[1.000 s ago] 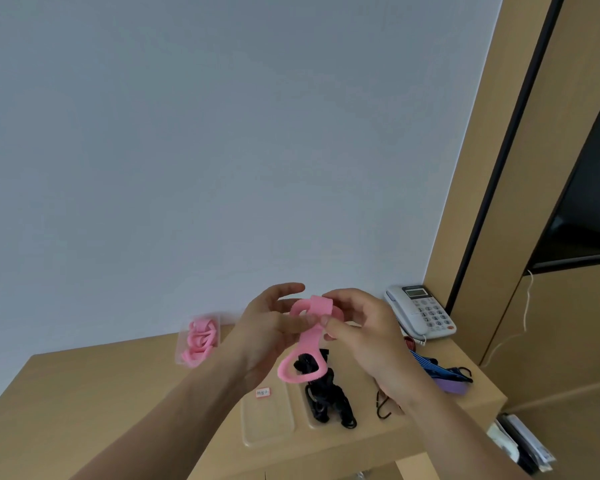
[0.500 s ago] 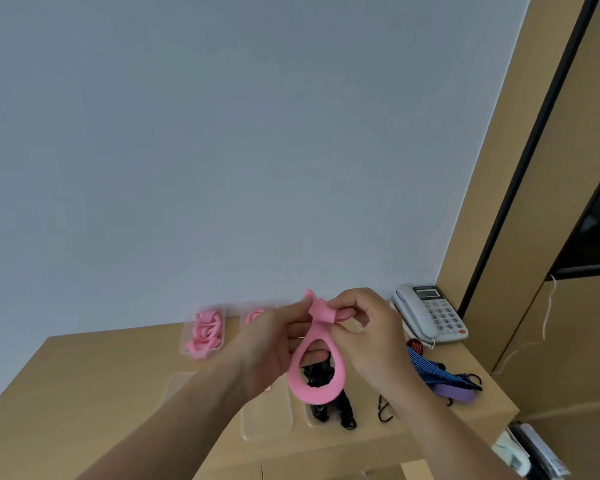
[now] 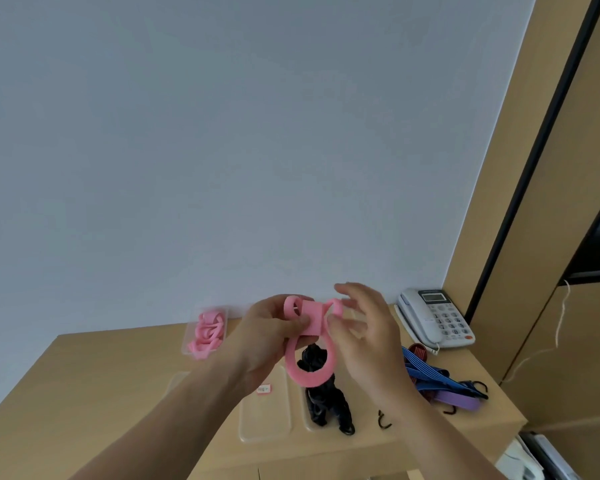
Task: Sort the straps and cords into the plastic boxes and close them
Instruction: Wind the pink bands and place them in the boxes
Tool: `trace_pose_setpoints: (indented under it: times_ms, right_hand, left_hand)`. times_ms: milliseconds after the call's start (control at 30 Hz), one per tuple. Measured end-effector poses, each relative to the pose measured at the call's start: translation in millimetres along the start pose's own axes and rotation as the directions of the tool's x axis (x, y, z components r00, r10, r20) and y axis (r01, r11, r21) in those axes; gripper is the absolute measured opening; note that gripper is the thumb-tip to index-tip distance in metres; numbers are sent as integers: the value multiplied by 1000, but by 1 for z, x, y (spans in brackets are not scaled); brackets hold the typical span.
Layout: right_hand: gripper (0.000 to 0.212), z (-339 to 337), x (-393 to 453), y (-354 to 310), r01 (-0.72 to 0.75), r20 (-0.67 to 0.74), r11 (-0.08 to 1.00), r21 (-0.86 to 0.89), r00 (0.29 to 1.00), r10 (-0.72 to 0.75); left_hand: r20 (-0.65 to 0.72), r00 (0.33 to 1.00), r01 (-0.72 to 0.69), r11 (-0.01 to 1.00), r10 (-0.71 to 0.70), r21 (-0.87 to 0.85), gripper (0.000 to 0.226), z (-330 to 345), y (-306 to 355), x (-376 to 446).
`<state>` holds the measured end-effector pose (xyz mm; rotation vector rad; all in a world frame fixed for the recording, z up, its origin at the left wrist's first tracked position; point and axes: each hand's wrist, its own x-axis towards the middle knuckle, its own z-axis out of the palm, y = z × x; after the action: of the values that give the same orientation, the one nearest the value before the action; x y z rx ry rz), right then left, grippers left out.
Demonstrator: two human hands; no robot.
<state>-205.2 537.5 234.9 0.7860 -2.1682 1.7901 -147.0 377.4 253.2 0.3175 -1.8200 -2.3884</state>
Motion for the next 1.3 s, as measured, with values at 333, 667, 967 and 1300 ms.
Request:
trace_pose_setpoints:
  times_ms: [333,667,967,1300]
  right_hand:
    - [28,-33,10,19,-494,457,838,230,816,355]
    - [35,-45,-2,50,-425,312,892,154,877,364]
    - [37,-7,-17,74,-270,287,960,76,928,238]
    - [26,70,-24,108,239,305,925,-296,941,-145]
  left_hand:
    - [39,997,-74,964,66,254,42,23,-12,-4]
    - [48,977,194,965,-205,179,57,37,-35,-8]
    - [-130,946,298,954,-297,-11,34,7,-52,0]
    - [-175,864,454,881,-472,-136,32,-70,-87,50]
